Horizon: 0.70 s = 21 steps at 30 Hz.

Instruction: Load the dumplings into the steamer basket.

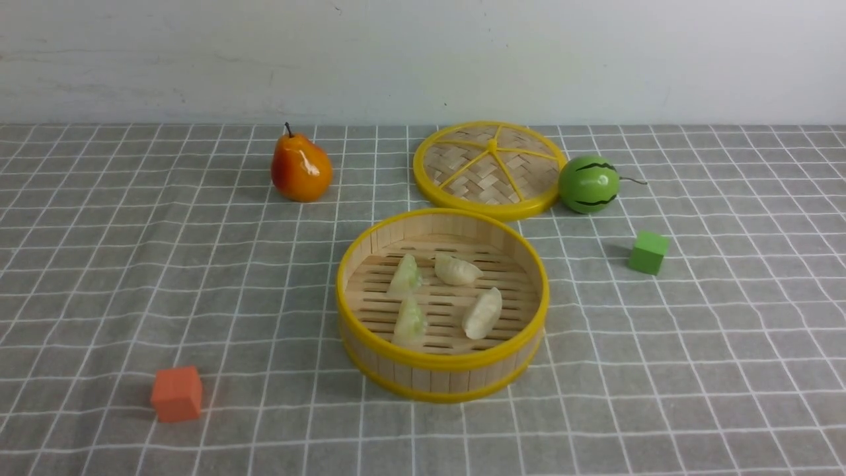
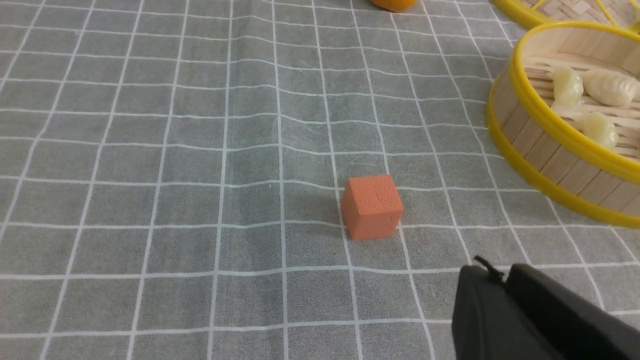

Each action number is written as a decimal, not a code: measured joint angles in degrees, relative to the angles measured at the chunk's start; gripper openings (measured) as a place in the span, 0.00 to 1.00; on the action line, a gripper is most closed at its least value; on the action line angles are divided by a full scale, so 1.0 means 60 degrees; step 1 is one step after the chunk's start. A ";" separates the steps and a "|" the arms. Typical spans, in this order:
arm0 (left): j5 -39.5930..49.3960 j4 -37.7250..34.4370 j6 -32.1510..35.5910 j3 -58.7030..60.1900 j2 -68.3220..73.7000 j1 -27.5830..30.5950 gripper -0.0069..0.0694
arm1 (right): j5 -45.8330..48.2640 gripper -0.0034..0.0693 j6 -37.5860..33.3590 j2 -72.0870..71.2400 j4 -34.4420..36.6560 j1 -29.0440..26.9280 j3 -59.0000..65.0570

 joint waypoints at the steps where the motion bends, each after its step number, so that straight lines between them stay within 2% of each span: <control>1: 0.0000 0.0000 0.0000 0.0000 0.0000 0.0000 0.17 | 0.0300 0.05 0.0292 -0.0200 -0.0330 -0.0138 0.0000; 3: 0.0000 0.0000 0.0000 0.0000 0.0000 0.0000 0.17 | 0.0833 0.05 0.0812 -0.0502 -0.0835 -0.0397 0.0000; 4: 0.0000 0.0000 0.0000 0.0000 0.0000 0.0000 0.17 | 0.1829 0.06 0.1893 -0.0985 -0.1638 -0.0694 0.0000; 7: 0.0000 0.0000 0.0000 0.0000 0.0000 0.0000 0.17 | 0.3417 0.06 0.3538 -0.1821 -0.2770 -0.1023 0.0000; 11: 0.0008 0.0000 0.0000 0.0000 0.0000 0.0000 0.18 | 0.3983 0.06 0.5281 -0.2245 -0.4230 -0.1074 -0.0068; 15: 0.0008 0.0000 0.0000 0.0000 0.0000 0.0000 0.19 | 0.4027 0.06 0.5793 -0.2253 -0.4559 -0.1010 -0.0079; 21: 0.0008 0.0000 0.0000 0.0000 0.0000 0.0000 0.19 | 0.4027 0.07 0.5876 -0.2253 -0.4504 -0.1010 -0.0086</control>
